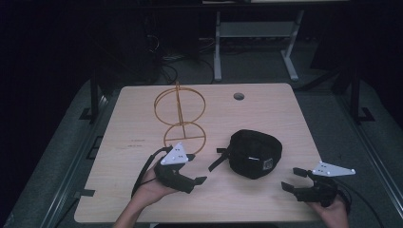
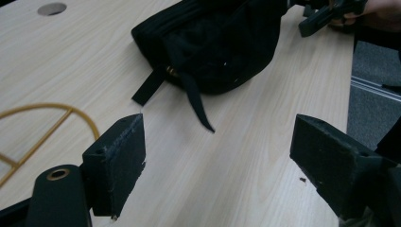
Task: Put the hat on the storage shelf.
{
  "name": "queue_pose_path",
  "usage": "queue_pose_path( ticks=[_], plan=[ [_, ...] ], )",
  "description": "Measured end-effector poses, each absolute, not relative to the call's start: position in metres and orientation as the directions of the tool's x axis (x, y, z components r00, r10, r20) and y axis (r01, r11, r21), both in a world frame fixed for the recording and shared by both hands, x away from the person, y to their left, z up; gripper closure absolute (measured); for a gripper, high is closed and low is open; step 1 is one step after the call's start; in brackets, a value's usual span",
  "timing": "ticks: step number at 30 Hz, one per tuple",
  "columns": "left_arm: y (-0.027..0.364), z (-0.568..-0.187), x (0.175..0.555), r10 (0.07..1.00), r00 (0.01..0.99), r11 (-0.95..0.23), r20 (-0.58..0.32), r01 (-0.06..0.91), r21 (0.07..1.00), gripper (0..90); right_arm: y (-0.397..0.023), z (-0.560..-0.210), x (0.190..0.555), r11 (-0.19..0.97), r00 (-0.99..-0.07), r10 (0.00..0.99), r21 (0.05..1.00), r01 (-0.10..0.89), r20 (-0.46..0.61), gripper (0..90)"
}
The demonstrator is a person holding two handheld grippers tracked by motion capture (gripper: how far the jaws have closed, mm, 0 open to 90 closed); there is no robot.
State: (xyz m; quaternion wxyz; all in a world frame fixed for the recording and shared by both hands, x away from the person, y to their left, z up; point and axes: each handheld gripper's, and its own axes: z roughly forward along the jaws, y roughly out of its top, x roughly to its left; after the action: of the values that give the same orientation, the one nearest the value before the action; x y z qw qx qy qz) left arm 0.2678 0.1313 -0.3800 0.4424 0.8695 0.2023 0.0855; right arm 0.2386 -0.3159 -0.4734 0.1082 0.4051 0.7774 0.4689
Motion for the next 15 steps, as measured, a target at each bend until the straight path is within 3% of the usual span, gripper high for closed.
queue_pose_path(
  ticks=[15],
  plan=[
    [0.089,-0.36,0.275,0.349,0.937,-0.581,0.009,0.209,0.786,18.8,-0.315,-0.473,0.238,0.233,-0.657,0.723,0.82,0.523,0.214,17.1]
  ],
)
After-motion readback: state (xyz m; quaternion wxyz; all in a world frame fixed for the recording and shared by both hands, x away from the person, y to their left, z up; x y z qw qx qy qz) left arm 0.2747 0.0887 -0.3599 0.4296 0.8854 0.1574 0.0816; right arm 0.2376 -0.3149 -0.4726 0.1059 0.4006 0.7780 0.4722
